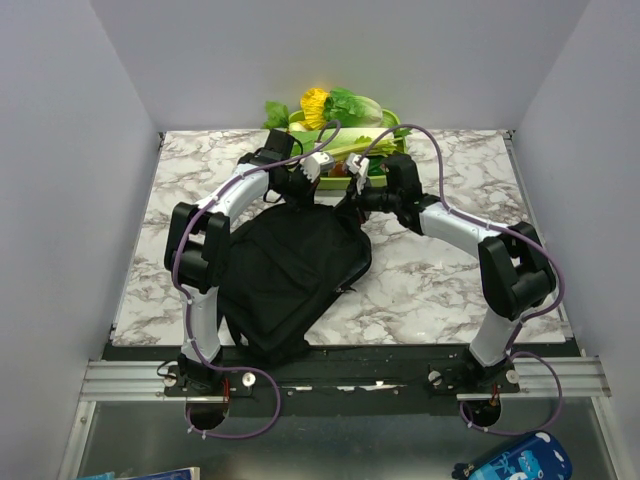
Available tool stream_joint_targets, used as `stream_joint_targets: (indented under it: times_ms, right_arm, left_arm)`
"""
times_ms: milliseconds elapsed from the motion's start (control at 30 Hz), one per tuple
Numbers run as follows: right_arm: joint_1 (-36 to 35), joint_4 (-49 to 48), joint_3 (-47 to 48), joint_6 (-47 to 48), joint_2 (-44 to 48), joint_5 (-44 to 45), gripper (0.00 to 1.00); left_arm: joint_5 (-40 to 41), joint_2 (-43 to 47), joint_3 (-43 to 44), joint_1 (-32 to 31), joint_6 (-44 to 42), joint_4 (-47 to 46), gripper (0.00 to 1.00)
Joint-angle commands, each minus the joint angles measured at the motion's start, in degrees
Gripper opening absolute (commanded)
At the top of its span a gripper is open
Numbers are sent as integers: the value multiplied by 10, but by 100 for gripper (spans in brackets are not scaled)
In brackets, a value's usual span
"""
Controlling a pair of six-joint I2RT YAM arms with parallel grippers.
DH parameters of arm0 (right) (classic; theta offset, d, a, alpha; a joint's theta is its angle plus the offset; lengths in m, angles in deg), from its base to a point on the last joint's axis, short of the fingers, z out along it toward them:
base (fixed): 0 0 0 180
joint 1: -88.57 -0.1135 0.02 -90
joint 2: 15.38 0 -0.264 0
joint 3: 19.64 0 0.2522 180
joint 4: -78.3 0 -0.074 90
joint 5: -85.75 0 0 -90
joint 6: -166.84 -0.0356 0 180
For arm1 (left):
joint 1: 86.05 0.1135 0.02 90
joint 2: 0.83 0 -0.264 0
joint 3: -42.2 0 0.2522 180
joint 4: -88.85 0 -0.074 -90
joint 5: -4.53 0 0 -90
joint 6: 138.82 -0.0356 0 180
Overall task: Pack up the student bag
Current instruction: Zip the student bag at the center of the board.
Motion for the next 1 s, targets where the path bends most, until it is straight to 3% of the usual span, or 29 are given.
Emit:
stream_joint_targets:
  times_ms: [0,300,400,433,633,967]
  right_arm:
    - [33,-47,15,1,-2,17,8]
    - [39,-53,12,-10,-5,-4,14]
    - [39,-55,13,-13,-8,-8,8]
    - [41,-55,13,-15,-8,-10,1]
    - [41,-65,-6,-32,10,-33,1]
    - [40,-79,-127,-98,90,70,1]
  left_arm:
    - [-11,16,-12,-8,-10,57,0]
    - [-7,15,-4,-15,-11,61,0]
    - [-3,16,-4,-17,-12,61,0]
    - [-1,15,-3,-18,-12,61,0]
    - [5,14,2,-20,-3,54,0]
    - [50,11,-1,-19,19,17,0]
